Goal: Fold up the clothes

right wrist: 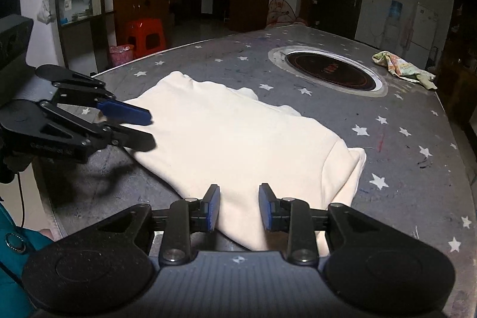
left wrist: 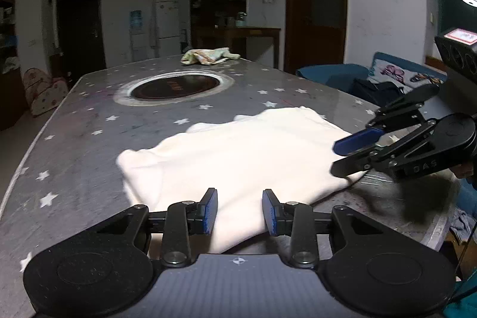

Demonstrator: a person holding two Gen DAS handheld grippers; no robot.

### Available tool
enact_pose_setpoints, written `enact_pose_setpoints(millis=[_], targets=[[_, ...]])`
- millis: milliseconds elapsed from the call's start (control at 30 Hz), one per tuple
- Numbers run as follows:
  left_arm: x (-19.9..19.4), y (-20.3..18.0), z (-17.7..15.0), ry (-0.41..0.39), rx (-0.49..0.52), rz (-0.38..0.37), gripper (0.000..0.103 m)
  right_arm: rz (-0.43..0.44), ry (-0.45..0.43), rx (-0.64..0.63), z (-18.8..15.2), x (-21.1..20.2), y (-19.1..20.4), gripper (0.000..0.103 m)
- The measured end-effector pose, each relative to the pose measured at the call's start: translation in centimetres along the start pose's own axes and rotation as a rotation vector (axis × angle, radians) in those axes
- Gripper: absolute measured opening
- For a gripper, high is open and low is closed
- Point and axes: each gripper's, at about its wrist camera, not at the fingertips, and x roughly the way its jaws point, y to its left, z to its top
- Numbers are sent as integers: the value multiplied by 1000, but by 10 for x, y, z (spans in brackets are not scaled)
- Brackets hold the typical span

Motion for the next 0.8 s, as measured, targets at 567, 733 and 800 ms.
enact_pose_setpoints(millis=[567,733,800], targets=[[3,38,16,-11,-181,21,43,9,-3,15,8,-3,-4,29],[25,46,23,22,-218,38,43,0,-16,32,15,4,-11,34],[30,51,22,50,-232,55,44,-2,-2,53,15,10,-16,35]])
